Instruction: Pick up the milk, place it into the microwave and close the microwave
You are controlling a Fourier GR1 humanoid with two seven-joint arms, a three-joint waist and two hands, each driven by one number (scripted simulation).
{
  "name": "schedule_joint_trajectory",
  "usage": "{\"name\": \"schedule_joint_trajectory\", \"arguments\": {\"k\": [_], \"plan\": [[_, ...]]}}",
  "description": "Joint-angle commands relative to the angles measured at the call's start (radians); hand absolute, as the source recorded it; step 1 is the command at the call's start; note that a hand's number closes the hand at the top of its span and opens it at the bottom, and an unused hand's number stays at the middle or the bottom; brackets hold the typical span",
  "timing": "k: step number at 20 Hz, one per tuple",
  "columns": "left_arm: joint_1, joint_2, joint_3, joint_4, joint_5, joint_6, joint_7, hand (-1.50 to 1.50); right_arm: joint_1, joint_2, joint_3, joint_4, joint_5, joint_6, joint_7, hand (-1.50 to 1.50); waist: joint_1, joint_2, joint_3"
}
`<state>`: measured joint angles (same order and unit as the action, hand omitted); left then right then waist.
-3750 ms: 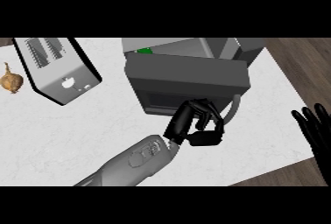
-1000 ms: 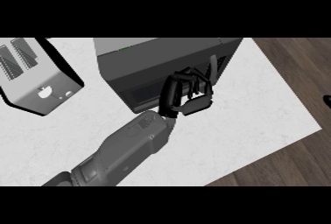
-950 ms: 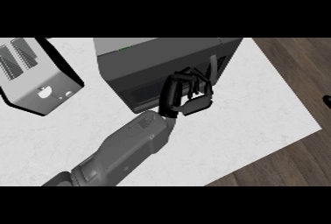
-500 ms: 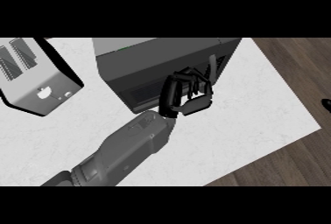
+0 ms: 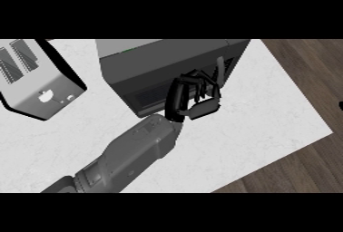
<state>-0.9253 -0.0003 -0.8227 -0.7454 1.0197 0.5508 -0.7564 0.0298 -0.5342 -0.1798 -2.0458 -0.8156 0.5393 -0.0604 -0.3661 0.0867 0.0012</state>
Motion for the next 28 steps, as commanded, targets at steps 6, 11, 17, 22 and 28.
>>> {"name": "schedule_joint_trajectory", "arguments": {"k": [6,11,17,22,28], "plan": [[-0.083,0.000,-0.038,0.119,0.002,-0.025,0.056,1.50,-0.016,-0.024,0.004,-0.005,-0.062,0.034,0.008,-1.50,-0.011,0.014,0.003],[-0.079,0.000,-0.061,0.165,0.014,0.029,0.094,1.50,-0.020,-0.033,0.019,-0.011,-0.101,0.055,0.015,-1.50,0.009,0.010,0.003],[-0.044,0.000,-0.077,0.196,0.045,0.072,0.101,1.50,-0.001,-0.057,-0.005,-0.025,-0.124,0.051,0.030,-1.50,0.038,-0.003,-0.001],[-0.030,0.000,-0.071,0.204,0.094,0.091,0.125,1.50,0.010,-0.066,-0.026,-0.040,-0.142,0.039,0.034,-1.50,0.074,-0.008,-0.003],[-0.016,0.000,-0.097,0.213,0.118,0.060,0.109,-1.50,0.044,-0.081,-0.056,-0.069,-0.167,0.026,0.047,-1.50,0.090,-0.010,-0.004]]}}
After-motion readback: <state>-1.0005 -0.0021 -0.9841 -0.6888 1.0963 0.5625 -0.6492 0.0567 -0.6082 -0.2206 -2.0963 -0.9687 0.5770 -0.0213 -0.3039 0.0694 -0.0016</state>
